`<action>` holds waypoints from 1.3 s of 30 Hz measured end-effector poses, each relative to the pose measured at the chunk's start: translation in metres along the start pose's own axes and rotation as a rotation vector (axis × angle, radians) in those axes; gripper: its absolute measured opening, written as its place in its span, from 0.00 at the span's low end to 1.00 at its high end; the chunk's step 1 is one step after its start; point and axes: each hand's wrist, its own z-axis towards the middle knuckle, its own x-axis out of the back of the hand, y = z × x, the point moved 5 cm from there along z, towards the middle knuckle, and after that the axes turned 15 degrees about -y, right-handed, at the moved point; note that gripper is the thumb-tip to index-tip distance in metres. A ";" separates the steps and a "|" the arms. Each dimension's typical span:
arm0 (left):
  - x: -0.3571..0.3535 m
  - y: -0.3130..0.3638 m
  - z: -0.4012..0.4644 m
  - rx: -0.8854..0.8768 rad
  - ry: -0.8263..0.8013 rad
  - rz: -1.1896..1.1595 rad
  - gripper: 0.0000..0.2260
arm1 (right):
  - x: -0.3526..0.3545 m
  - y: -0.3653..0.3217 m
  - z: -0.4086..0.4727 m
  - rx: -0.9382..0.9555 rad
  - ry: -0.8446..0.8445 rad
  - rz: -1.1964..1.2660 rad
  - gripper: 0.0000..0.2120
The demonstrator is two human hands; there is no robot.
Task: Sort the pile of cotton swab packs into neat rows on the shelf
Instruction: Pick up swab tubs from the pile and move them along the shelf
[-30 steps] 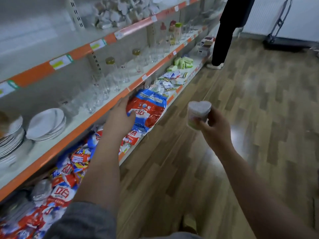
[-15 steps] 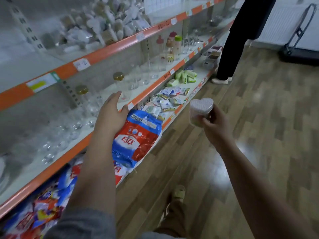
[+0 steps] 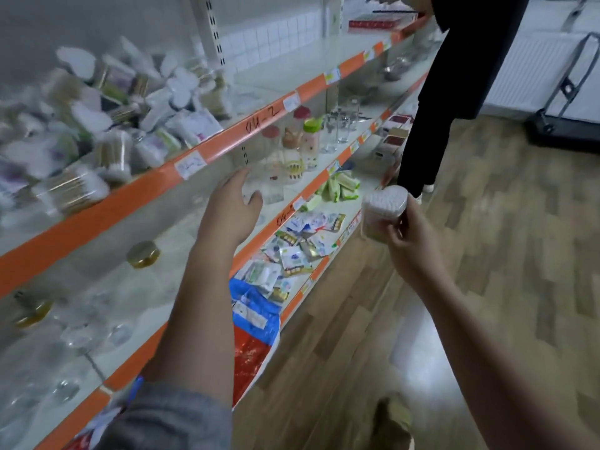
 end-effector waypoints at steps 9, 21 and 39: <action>-0.067 0.073 0.194 0.063 0.072 0.038 0.23 | 0.070 0.077 0.229 0.135 -0.152 -0.009 0.20; -0.063 0.096 0.403 0.196 0.292 0.079 0.22 | 0.087 0.128 0.484 0.186 -0.282 0.103 0.13; -0.065 0.084 0.708 0.416 0.138 0.118 0.25 | 0.051 0.159 0.863 0.281 -0.440 0.129 0.13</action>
